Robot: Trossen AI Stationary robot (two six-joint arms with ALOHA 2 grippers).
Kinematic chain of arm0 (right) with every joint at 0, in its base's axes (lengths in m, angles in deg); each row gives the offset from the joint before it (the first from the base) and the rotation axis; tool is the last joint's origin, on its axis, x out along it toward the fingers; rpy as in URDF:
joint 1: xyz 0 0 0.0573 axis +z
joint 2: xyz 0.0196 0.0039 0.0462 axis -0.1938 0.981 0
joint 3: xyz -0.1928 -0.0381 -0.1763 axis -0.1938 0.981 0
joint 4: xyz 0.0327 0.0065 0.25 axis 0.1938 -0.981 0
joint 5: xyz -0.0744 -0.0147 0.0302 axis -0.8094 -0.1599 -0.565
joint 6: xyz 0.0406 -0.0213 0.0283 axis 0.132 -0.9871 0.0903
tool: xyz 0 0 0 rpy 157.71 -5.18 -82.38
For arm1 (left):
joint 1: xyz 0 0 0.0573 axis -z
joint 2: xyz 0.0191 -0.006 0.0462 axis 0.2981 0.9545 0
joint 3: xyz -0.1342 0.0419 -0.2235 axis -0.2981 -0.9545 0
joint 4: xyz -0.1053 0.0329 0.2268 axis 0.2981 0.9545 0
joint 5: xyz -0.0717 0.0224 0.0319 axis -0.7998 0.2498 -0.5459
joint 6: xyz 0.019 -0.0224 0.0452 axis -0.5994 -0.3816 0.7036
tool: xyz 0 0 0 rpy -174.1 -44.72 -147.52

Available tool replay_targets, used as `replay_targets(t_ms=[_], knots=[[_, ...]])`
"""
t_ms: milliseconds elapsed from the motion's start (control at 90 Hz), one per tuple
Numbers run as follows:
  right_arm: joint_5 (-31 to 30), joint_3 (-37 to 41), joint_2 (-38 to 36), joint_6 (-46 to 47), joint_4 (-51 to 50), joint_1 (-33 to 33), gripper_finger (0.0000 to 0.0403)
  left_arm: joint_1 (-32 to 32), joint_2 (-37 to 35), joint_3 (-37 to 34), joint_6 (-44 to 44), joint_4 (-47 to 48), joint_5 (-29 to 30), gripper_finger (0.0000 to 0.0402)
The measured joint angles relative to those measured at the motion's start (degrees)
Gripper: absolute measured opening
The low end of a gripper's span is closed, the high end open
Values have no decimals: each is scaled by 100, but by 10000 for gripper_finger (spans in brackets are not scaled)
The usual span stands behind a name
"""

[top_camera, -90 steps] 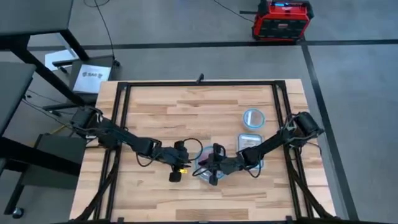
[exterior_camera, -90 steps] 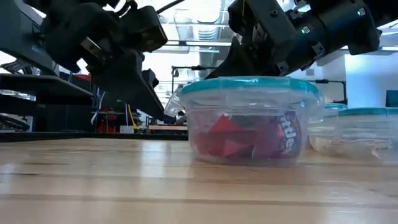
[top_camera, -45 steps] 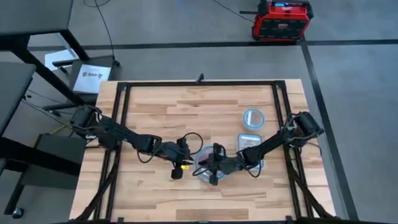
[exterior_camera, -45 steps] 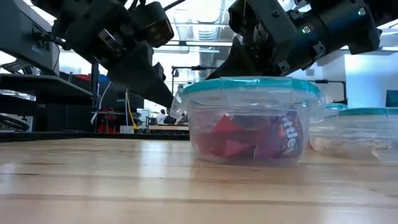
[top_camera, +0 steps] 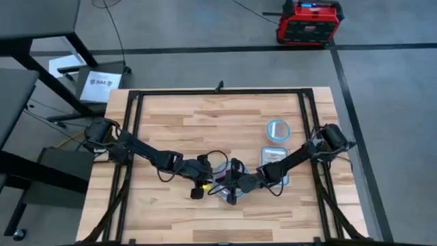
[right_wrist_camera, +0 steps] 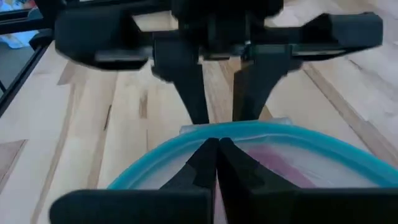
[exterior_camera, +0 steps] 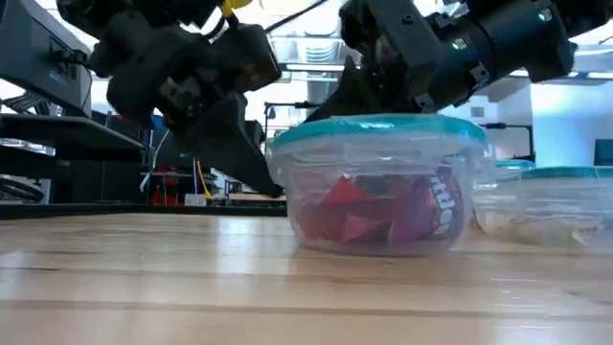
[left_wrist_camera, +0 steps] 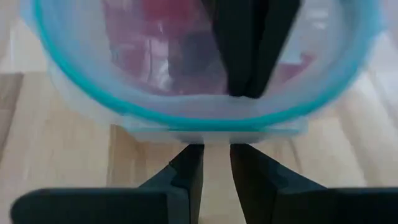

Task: Sort candy
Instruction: Close the big circular transparent bin, then return to Home Position

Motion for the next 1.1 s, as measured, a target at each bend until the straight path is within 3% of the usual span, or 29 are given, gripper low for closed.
replay_targets(t_ms=[278, 444, 622, 844, 1011, 1100], knots=[[348, 43, -1172, 409, -1797, -2, 0, 129, -1070, 315, -170, 1874, 127, 65], [279, 174, -1259, 758, -2627, -75, 0, 244, -1614, 342, -334, 2292, 299, 65], [-113, 216, -1258, -15, -2703, -926, 0, 265, -1823, 335, -309, 2348, 439, 65], [-61, 239, -1499, -946, -2630, -2062, 0, 266, -1810, 326, -285, 2437, 498, 65], [368, 39, -2646, -987, -3172, -1741, 0, 264, -1898, 358, -281, 2494, 541, 63], [738, 35, -3334, -877, -3383, -1333, 0, 266, -1943, 463, 7, 2556, 534, 39]])
